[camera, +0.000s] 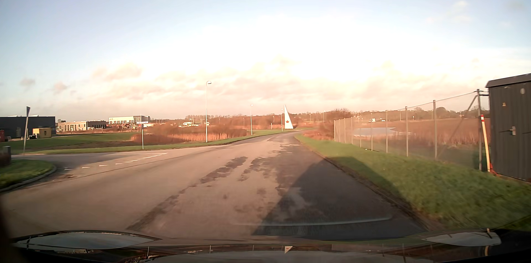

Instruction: Follow the waypoints while adhering to traffic rules and regulations

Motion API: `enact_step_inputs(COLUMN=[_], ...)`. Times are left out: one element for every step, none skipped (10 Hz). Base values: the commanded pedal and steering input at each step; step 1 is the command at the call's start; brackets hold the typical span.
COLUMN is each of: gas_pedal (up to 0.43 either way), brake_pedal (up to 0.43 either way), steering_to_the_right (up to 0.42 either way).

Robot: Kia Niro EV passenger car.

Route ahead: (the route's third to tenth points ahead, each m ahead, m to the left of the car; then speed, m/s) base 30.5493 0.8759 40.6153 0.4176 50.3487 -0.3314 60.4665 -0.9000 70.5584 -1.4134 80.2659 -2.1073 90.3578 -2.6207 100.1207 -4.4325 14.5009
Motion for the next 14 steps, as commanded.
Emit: enact_step_inputs(gas_pedal=[0.15,0.15,0.15,0.15,0.15,0.15,0.15,0.15,0.15,0.15,0.15,0.15,0.15,0.15], brake_pedal=[0.0,0.0,0.0,0.0,0.0,0.0,0.0,0.0,0.0,0.0,0.0,0.0,0.0,0.0], steering_to_the_right=[0.002,0.002,0.002,0.003,0.003,0.003,0.003,0.002,0.001,-0.001,-0.002,-0.003,-0.003,-0.003])
